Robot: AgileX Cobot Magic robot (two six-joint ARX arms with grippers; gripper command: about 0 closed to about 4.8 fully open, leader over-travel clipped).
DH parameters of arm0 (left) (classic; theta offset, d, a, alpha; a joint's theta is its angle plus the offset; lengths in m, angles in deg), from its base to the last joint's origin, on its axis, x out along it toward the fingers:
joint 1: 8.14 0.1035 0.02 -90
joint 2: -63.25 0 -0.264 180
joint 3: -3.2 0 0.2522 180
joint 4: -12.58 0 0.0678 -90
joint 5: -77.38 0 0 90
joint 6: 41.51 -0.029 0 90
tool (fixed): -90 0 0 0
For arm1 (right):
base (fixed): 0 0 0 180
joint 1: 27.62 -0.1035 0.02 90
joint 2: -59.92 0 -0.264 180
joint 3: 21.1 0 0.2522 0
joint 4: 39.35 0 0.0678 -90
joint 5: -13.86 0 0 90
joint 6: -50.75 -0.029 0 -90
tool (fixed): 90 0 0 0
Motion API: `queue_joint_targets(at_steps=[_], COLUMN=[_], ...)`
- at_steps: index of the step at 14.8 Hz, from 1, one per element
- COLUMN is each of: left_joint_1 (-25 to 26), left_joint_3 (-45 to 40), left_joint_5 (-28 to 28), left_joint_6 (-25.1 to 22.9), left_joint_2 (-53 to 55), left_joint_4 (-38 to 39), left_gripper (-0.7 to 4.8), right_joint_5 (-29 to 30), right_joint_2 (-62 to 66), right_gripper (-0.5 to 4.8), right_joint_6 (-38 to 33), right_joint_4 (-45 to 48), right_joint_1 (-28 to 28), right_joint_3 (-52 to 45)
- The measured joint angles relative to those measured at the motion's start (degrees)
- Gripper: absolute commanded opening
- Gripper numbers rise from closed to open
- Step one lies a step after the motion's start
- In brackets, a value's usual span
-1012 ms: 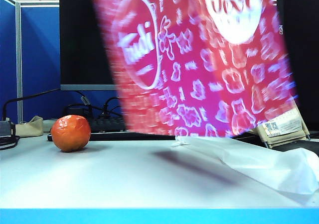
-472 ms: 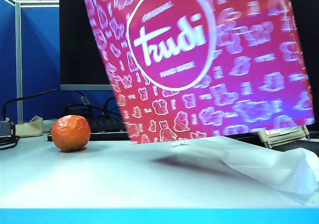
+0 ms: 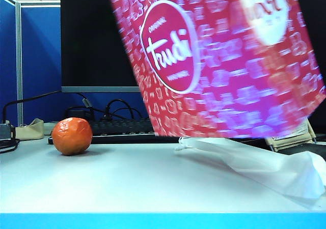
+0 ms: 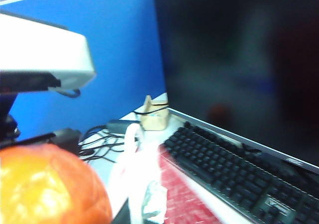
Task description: Open the paper bag and put two oranges into the paper bag.
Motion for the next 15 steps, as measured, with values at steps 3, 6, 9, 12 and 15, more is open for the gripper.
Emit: queue_joint_targets(at_steps=[3,6,9,12,15], left_joint_1=[-1.3,-1.1,-0.9,-0.9,-0.9], left_joint_3=[0.0,0.0,0.0,-0.1,0.0], left_joint_5=[-1.1,-1.9,-2.6,-3.0,-3.0], left_joint_6=[-0.3,-0.9,-1.7,-2.5,-2.7], left_joint_2=[3.6,7.0,8.6,8.9,9.0], left_joint_4=[2.2,2.9,4.4,5.6,5.1], left_gripper=[-0.06,-0.06,-0.06,-0.05,2.26], right_joint_5=[-0.1,-1.0,-0.5,-0.2,-0.1], right_joint_2=[0.0,0.0,-0.1,-0.1,-0.1], right_gripper=[-0.05,-0.05,-0.05,-0.05,-0.05], right_joint_6=[-0.7,-1.3,-1.6,-1.6,-1.6], right_joint_4=[1.0,1.2,1.2,1.4,0.5], right_joint_1=[0.0,0.2,0.2,0.0,0.0], right_joint_3=[0.0,0.0,1.9,3.6,3.6])
